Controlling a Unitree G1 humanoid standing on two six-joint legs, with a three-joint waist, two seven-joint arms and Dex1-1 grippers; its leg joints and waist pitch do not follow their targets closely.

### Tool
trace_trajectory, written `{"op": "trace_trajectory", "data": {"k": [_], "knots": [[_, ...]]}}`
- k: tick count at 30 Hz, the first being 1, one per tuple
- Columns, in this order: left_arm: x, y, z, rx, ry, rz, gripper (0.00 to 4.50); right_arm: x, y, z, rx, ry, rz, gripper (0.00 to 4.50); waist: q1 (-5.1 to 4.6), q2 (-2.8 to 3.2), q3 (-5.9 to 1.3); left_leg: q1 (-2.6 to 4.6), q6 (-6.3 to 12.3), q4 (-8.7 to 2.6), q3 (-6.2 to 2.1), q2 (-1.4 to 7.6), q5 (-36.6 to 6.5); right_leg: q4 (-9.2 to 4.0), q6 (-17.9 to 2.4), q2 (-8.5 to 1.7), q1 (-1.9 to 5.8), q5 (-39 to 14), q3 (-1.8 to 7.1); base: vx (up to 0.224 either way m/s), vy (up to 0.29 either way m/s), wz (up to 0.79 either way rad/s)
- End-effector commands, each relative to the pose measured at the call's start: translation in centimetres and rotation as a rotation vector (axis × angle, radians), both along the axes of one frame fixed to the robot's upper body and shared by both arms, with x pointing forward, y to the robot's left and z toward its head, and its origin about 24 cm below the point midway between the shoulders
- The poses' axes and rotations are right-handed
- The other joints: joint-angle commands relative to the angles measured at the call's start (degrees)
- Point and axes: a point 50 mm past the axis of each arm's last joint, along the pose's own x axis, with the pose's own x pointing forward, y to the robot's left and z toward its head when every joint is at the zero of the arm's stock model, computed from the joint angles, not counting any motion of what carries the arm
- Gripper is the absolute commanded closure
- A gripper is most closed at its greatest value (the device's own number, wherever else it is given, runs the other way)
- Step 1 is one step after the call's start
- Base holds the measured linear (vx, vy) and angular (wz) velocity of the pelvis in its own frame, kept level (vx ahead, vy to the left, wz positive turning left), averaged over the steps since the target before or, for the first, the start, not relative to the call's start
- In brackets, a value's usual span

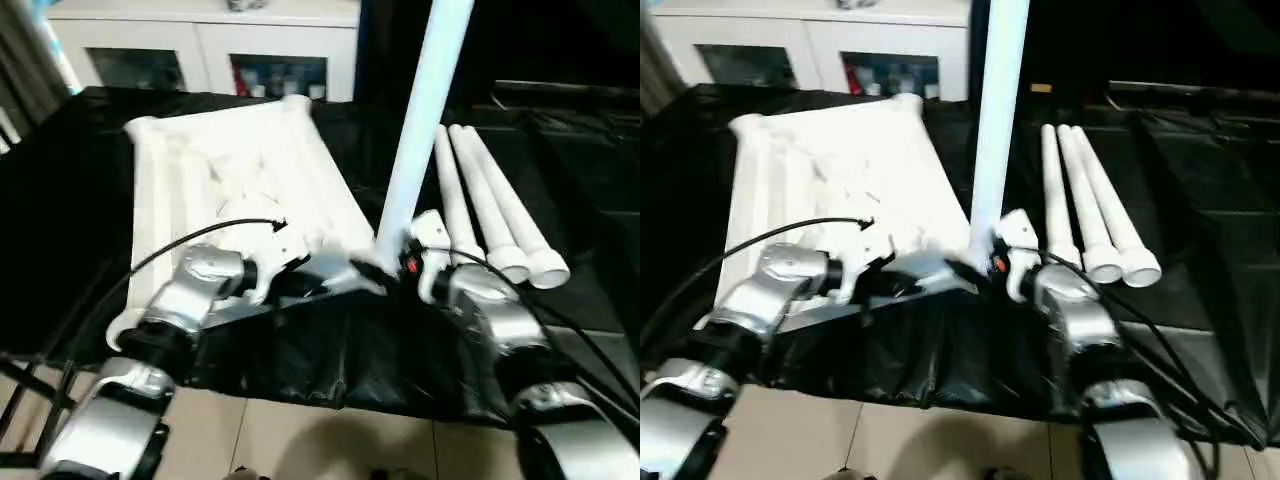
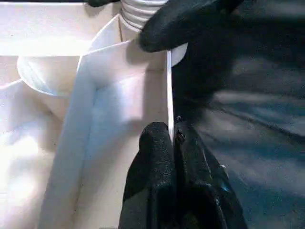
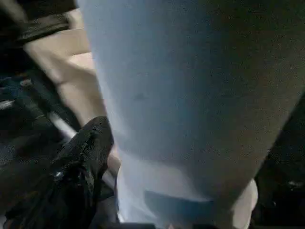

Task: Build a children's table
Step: Rotate leg to tighten

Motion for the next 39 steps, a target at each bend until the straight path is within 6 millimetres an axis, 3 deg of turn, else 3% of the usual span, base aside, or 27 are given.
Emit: {"op": "trace_trajectory", "data": {"k": [1, 7, 10, 13, 21, 24, 26, 27, 29, 32, 34, 36, 39], "knots": [[-0.6, -1.5, 1.0, -0.039, -0.003, -0.148, 4.50, -0.9, 1.2, -0.1, -0.002, 0.051, 0.156, 0.72, 0.21, -0.04, -4.37, 0.58, 5.51, -3.75, -0.32, 1.57, -11.0, -3.16, -16.0, -2.86, 4.01, -8.7, 2.68, 0.000, 0.000, 0.00], [-0.9, -0.5, 0.7, -0.007, 0.037, -0.194, 4.50, -1.6, 0.6, -0.2, -0.058, 0.095, 0.283, 1.08, 0.37, 0.01, -4.26, 0.81, 4.14, -3.80, -0.29, 1.56, -11.4, -3.54, -14.7, -2.97, 3.74, -12.3, 2.79, 0.000, 0.000, 0.00], [-0.9, -0.3, 0.7, 0.000, 0.050, -0.200, 4.50, -1.8, 0.4, -0.3, -0.067, 0.119, 0.312, 1.44, 0.39, -0.36, -4.33, 0.62, 4.13, -3.80, -0.39, 1.49, -10.4, -3.38, -14.2, -2.93, 3.96, -12.4, 2.78, 0.000, 0.000, 0.00], [-1.0, 0.0, 0.7, 0.011, 0.073, -0.216, 4.50, -2.1, 0.3, -0.3, -0.069, 0.136, 0.337, 1.65, 0.45, -0.36, -4.37, 0.50, 4.36, -3.76, -0.41, 1.50, -9.3, -3.31, -14.1, -3.03, 3.98, -12.0, 2.78, 0.000, 0.000, 0.00], [-0.9, 0.1, 0.8, 0.007, 0.087, -0.206, 4.50, -2.6, 0.7, -0.7, -0.046, 0.166, 0.360, 1.72, 0.49, -0.32, -4.37, 0.51, 4.07, -3.75, -0.44, 1.51, -9.5, -3.46, -13.7, -3.06, 3.91, -13.1, 2.74, 0.000, 0.000, 0.00], [0.2, -0.9, 0.9, -0.026, 0.019, -0.055, 4.50, -2.0, 1.7, -1.7, -0.042, 0.151, 0.189, 1.73, 0.47, -0.42, -4.21, 0.60, 3.64, -3.82, -0.42, 1.45, -10.1, -3.65, -13.3, -3.01, 3.78, -14.4, 2.74, 0.000, 0.000, 0.00], [0.6, -1.2, 0.9, -0.029, -0.004, -0.008, 4.50, -1.7, 1.9, -2.0, -0.058, 0.148, 0.116, 1.73, -0.08, -0.48, -3.66, 1.09, 1.58, -4.16, -0.58, 1.20, -14.0, -4.79, -11.0, -3.22, 3.48, -22.7, 2.62, 0.000, 0.000, 0.00], [1.0, -1.7, 0.9, -0.033, -0.021, 0.050, 4.50, -1.1, 2.3, -2.4, -0.068, 0.136, 0.011, 1.74, -0.24, -0.65, -3.64, 1.16, 0.93, -4.16, -0.70, 1.20, -14.4, -4.87, -10.4, -3.36, 3.42, -24.4, 2.64, 0.000, 0.000, 0.00], [1.2, -2.1, 0.9, -0.033, -0.034, 0.086, 4.50, -0.7, 2.6, -2.7, -0.066, 0.141, -0.075, 1.74, -0.66, -0.68, -3.27, 1.68, 0.58, -4.25, -0.99, 0.83, -18.4, -6.04, -7.1, -3.32, 3.24, -32.9, 2.17, 0.000, 0.000, 0.00], [1.9, -3.7, 1.0, -0.055, -0.054, 0.200, 4.50, 0.2, 4.0, -3.3, -0.073, 0.157, -0.293, 1.75, -1.85, -0.54, -3.23, 1.82, -0.60, -4.32, -1.38, 0.66, -19.4, -6.60, -5.3, -3.25, 2.92, -35.8, 1.67, 0.000, 0.000, 0.00], [2.2, -4.7, 1.1, -0.070, -0.067, 0.255, 4.50, 0.5, 5.0, -3.5, -0.076, 0.164, -0.389, 1.75, -2.17, -0.30, -3.25, 1.80, -0.14, -4.29, -1.47, 0.55, -20.2, -6.99, -4.6, -3.21, 3.00, -36.1, 1.27, 0.000, 0.000, 0.00], [2.3, -5.5, 1.2, -0.077, -0.089, 0.283, 4.50, 0.7, 5.8, -3.3, -0.048, 0.172, -0.448, 1.75, -2.35, -0.53, -3.38, 1.45, 0.58, -4.47, -1.57, 0.54, -20.1, -7.26, -4.3, -3.25, 3.35, -35.1, 1.00, 0.000, 0.000, 0.00], [2.2, -6.2, 1.2, -0.081, -0.107, 0.265, 4.50, 0.8, 6.6, -3.1, -0.019, 0.171, -0.472, 1.75, -2.31, -0.49, -3.41, 1.80, 0.95, -4.50, -1.66, 0.52, -21.3, -7.44, -4.5, -3.23, 2.94, -34.4, 0.96, 0.000, 0.000, 0.00]]}}
